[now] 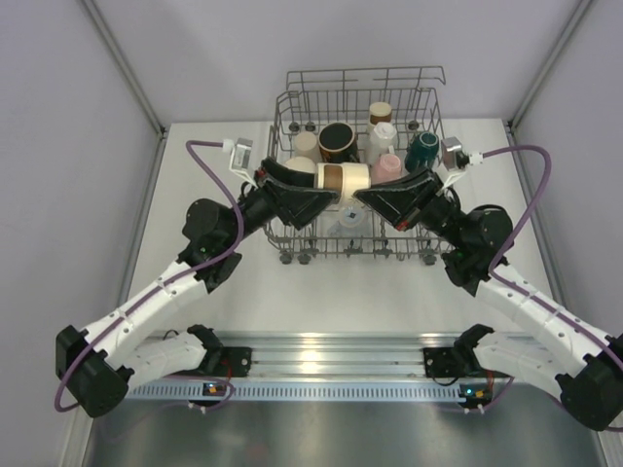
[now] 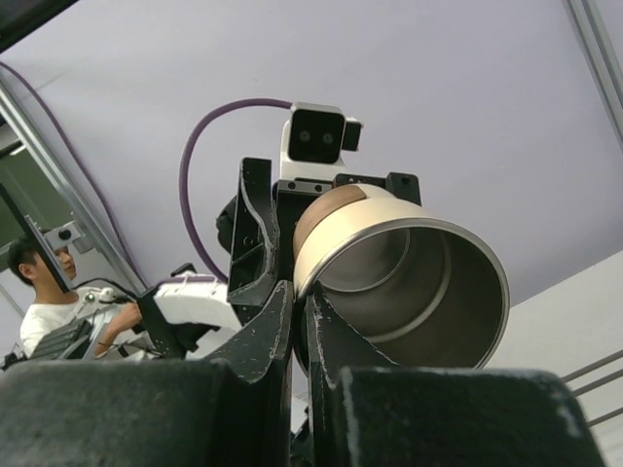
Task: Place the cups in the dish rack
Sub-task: Pass the cup from the right arm to the left, then place the cup upside down on the dish rack
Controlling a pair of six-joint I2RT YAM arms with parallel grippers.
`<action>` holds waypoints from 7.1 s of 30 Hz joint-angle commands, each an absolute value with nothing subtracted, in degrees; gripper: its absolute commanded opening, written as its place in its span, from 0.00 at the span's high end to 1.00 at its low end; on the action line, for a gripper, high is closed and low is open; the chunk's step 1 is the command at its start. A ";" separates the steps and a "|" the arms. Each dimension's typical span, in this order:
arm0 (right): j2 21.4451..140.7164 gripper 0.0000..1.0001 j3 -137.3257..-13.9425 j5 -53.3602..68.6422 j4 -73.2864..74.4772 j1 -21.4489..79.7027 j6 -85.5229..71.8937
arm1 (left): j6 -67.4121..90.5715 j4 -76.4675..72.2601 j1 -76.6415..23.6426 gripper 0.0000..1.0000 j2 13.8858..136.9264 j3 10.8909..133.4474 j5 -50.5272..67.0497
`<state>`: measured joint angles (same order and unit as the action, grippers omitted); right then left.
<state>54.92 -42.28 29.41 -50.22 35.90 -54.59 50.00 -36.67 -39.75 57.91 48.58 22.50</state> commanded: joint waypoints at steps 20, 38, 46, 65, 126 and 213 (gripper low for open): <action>47.74 0.27 -40.52 23.04 -33.51 37.00 -42.90 | 42.20 -27.82 -39.46 1.00 61.17 56.84 20.83; 31.39 0.01 -39.37 16.01 2.43 37.09 -20.13 | 14.07 7.20 -38.41 1.00 86.20 91.92 -2.46; 21.37 0.01 -36.13 7.48 9.75 37.09 -18.19 | 7.12 12.13 -36.83 1.00 104.75 110.91 -9.22; 17.31 0.00 -35.33 7.21 16.52 37.00 -14.42 | 12.04 5.99 -29.36 1.00 127.61 129.99 -8.70; 24.17 0.01 -35.42 4.39 14.94 37.09 -13.53 | 28.03 -14.32 -25.49 0.80 145.98 134.03 -0.26; 21.36 0.01 -36.12 0.44 16.08 37.79 -13.27 | 28.65 -24.52 -25.31 0.19 146.61 129.38 -0.71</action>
